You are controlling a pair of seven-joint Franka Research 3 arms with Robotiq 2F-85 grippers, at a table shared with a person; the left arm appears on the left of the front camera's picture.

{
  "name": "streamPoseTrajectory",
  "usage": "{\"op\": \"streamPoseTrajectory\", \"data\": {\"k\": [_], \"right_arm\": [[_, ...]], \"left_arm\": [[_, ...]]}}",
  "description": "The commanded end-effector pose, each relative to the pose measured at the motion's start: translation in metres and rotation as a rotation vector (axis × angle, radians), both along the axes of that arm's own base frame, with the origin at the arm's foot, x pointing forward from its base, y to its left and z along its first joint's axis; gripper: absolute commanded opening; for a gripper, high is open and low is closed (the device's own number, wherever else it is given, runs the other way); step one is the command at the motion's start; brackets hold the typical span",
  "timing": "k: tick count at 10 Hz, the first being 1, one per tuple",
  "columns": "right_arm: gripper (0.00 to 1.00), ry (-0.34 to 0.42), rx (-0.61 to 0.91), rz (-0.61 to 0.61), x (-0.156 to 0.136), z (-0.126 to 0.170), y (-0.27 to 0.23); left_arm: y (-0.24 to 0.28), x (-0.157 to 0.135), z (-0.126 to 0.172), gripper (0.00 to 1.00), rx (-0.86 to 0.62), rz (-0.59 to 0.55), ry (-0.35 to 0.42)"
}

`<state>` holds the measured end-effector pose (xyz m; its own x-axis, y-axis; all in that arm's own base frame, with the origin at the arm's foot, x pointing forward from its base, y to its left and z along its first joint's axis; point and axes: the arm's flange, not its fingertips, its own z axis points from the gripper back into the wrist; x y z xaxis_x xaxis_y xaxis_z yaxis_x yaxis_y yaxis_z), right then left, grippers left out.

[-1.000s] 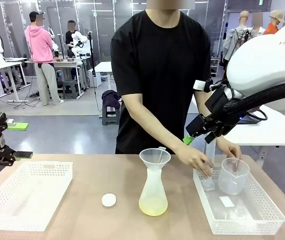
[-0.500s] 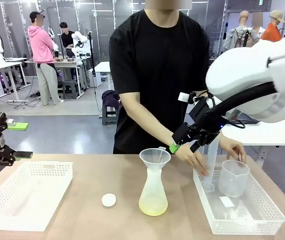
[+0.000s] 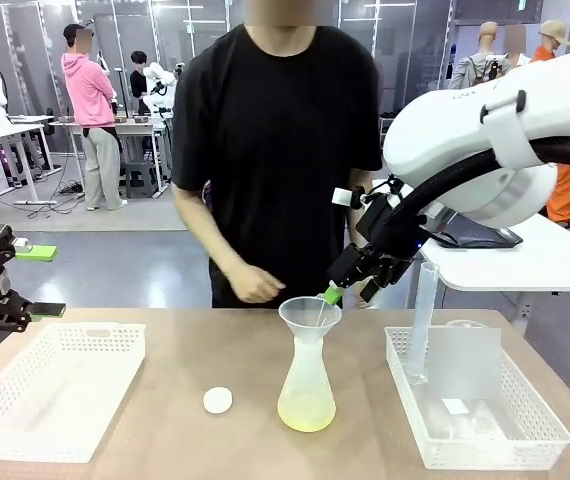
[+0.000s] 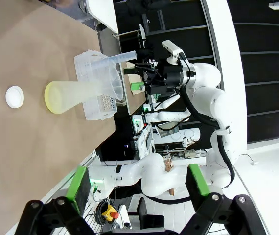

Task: Prepare the solutions needed for the experiment.
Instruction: Once the solution is in the Big flask , pick up the Plastic Funnel and place it back into the right Organizing basket.

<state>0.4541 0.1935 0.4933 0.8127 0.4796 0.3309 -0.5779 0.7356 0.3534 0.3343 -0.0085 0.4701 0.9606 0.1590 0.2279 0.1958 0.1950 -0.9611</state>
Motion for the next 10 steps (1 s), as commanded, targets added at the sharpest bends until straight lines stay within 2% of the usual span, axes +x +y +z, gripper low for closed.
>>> {"op": "streamPoseTrajectory", "data": {"k": [1,10], "right_arm": [[0.98,0.034,-0.003,0.022,0.012,-0.001,0.004],[0.98,0.148,-0.036,0.039,0.040,-0.031,0.022]], "left_arm": [[-0.001,0.001,0.001,1.00,-0.017,-0.006,-0.006],[-0.001,0.001,0.001,1.00,-0.017,-0.006,-0.006]]}}
